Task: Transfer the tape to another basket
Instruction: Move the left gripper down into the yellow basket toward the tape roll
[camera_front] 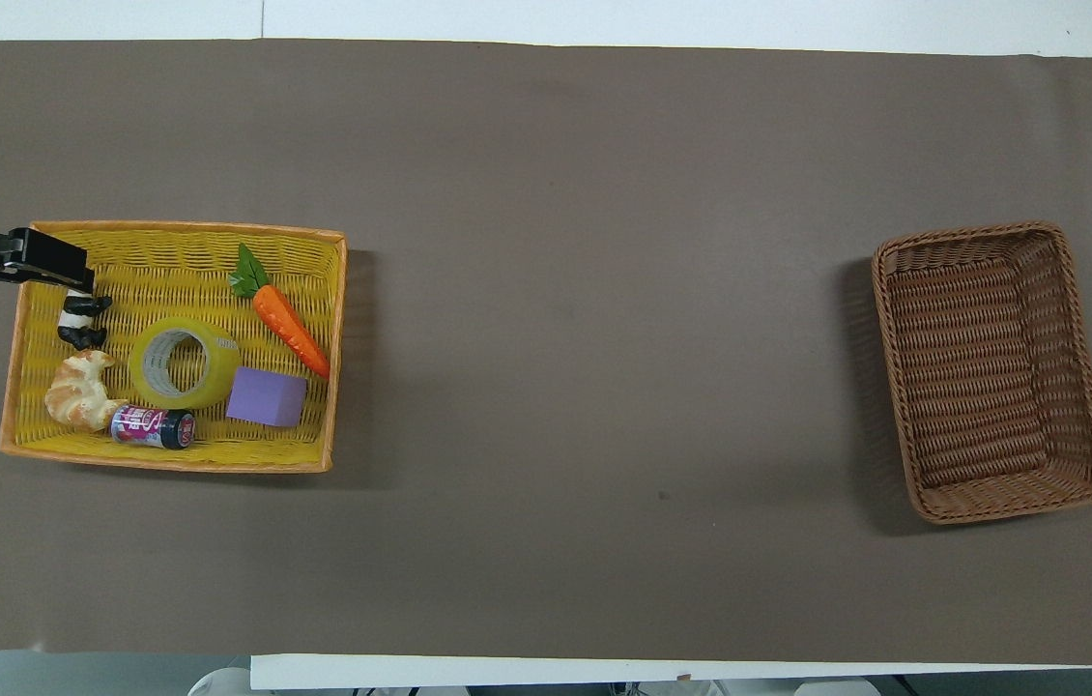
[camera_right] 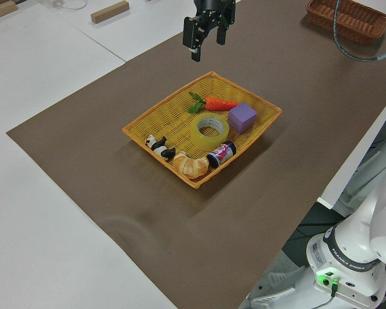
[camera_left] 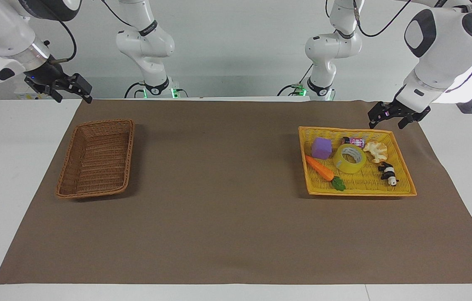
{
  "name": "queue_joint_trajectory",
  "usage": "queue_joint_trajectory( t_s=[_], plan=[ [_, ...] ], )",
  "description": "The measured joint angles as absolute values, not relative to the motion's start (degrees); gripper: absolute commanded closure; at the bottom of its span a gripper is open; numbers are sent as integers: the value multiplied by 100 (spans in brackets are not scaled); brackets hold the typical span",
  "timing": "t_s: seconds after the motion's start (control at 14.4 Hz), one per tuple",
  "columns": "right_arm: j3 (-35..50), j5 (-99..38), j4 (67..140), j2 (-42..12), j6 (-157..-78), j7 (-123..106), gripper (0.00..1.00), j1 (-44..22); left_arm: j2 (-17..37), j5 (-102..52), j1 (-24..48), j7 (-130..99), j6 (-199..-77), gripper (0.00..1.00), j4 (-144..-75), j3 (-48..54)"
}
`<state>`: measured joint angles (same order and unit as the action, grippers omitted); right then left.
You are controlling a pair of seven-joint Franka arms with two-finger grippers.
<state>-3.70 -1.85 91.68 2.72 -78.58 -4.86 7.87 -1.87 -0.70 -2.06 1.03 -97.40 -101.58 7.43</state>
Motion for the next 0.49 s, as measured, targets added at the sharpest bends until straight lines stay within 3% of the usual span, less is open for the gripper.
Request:
queue_joint_trajectory(
  t_s=[0.49],
  plan=[
    [-371, -185, 9168, 272, -7858, -486, 1, 787, -487, -70, -517, 161, -11107, 1, -12002, 688]
  ],
)
